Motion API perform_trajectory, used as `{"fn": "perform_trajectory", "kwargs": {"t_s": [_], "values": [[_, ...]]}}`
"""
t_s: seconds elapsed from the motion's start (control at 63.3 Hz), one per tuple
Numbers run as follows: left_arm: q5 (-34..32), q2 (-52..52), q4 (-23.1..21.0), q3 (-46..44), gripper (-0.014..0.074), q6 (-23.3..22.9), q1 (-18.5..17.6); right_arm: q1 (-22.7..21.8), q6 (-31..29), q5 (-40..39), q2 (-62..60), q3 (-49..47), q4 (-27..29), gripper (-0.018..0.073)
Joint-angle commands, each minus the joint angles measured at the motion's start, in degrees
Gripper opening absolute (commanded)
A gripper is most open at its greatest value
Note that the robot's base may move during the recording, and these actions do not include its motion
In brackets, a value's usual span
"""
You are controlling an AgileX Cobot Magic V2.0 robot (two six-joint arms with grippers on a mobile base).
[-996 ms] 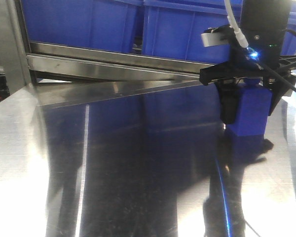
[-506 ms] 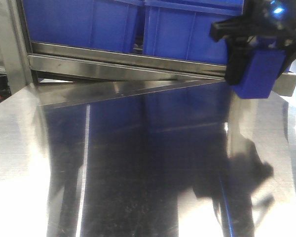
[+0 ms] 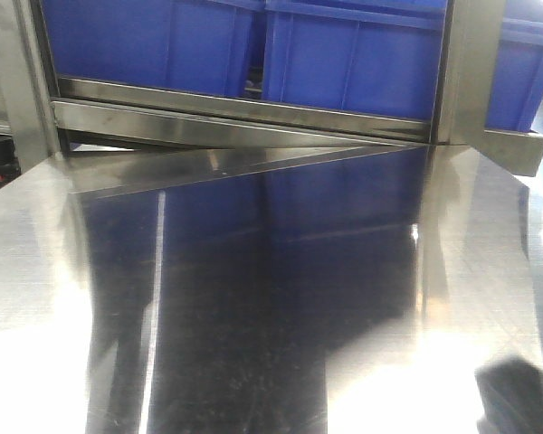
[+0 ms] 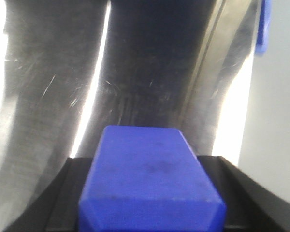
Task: Pick and sort blue part to right shelf
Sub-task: 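Lift the blue part with the right gripper and hold both parts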
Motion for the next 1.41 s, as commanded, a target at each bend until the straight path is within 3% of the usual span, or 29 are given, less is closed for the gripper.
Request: {"fn": "perform_trajectory", "kwargs": {"t_s": [0.0, 0.237, 0.443, 0.901, 1.391], "values": [[-5.66, 0.57, 0.54, -1.54, 0.0335, 0.23, 0.03, -0.4, -0.34, -6.11, -8.77, 2.26, -2.6, 0.0215], [-4.92, 0.57, 0.54, -1.54, 0.0335, 0.23, 0.03, -0.4, -0.34, -5.57, -31.66, 6.79, -3.19, 0.0215], [-4.92, 0.57, 0.54, -1.54, 0.0335, 0.23, 0.03, -0.4, -0.34, -5.32, -43.56, 6.79, -5.07, 0.0215], [-4.92, 0.57, 0.54, -1.54, 0.0335, 0.23, 0.03, -0.4, -0.34, -12.24, -45.67, 6.79, -5.34, 0.0215], [-4.92, 0.57, 0.54, -1.54, 0.0335, 0.23, 0.03, -0.4, -0.34, -12.12, -45.67, 6.79, -5.3, 0.0215]]}}
